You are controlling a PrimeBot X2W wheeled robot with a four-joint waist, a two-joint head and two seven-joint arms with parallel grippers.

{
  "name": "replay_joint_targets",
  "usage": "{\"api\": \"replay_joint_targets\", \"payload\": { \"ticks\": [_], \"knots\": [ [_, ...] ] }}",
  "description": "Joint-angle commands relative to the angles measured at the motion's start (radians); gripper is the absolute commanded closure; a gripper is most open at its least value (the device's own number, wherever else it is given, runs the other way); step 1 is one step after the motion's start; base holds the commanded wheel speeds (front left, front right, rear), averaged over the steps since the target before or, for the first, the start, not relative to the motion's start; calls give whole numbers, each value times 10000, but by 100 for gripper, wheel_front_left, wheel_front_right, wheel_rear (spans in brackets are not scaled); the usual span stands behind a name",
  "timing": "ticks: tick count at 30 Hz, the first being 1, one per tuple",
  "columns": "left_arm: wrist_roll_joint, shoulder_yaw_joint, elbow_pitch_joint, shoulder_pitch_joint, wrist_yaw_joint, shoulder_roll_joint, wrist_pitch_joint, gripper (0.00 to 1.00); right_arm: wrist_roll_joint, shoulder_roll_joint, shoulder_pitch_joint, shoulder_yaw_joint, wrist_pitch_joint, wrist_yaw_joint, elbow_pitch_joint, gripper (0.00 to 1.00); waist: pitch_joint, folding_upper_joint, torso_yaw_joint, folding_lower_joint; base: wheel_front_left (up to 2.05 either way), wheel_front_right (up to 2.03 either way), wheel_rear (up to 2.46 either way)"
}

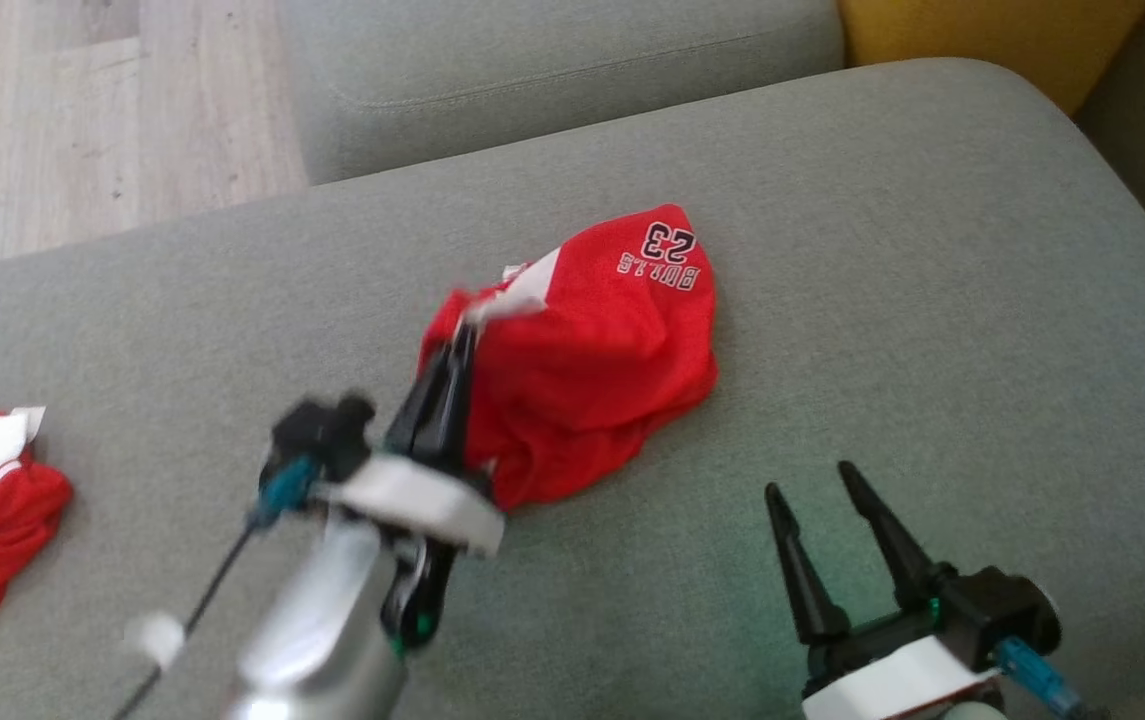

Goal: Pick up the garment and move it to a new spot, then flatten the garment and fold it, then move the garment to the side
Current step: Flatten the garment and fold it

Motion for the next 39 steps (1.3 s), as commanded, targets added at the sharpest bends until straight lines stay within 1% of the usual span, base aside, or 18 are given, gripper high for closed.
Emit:
{"api": "replay_joint_targets", "payload": {
  "ticks": [1,4,7,10,13,16,19,22,24,28,31,35,37,39],
  "knots": [
    [188,142,-240,-1083,-112,90,-123,100,115,-47,-474,351,-25,-7,-272,0,-11,0,-97,0,0,0,0],
    [395,-256,-84,-2193,-228,195,-123,100,191,-47,-527,590,-25,-7,-197,0,-24,0,-281,0,0,0,0],
    [504,-884,-1,-3497,-267,303,-107,100,233,-47,-606,803,-25,-7,-129,0,-28,0,-496,0,0,0,0],
    [290,-1835,-48,-4851,-273,482,-56,100,311,-47,-642,907,-25,-7,-134,0,-47,0,-656,0,0,0,0],
    [-76,-2418,-123,-6153,-275,651,-79,100,365,-47,-626,954,-25,-7,-132,0,-104,0,-739,0,0,0,0],
    [-488,-2522,-343,-6982,-276,736,-110,100,380,-47,-570,918,-25,-7,-103,0,-245,0,-728,0,0,0,0],
    [-824,-2365,-815,-7073,-276,840,-118,100,354,-47,-544,796,-25,-7,-128,0,-348,0,-558,0,0,0,0],
    [-1044,-2608,-1078,-6392,-276,1157,-120,100,305,-47,-513,681,-25,-7,-190,0,-409,0,-227,0,0,0,0],
    [-1193,-2892,-1246,-5627,-277,1511,-121,100,296,-47,-482,598,-25,-7,-232,0,-430,0,22,0,0,0,0],
    [-1323,-2944,-1844,-3395,-277,2271,-122,100,415,-47,-299,329,-25,-7,-346,0,-384,0,558,0,0,0,0],
    [-930,-2782,-2267,-1589,-273,2798,-122,100,473,-47,-153,236,-25,-7,-340,0,-328,0,953,0,0,0,0],
    [-348,-2019,-2821,453,5,3019,-123,100,485,-47,-86,-59,-25,-7,-363,0,-245,0,1438,0,0,0,0],
    [4,-1633,-3066,1204,156,3061,-123,100,516,-47,-86,-299,-25,-7,-290,0,-220,0,1664,0,0,0,0],
    [150,-1443,-3151,1516,197,3086,-123,100,526,-47,-108,-401,-25,-7,-239,0,-211,0,1763,0,0,0,0]
  ]
}}
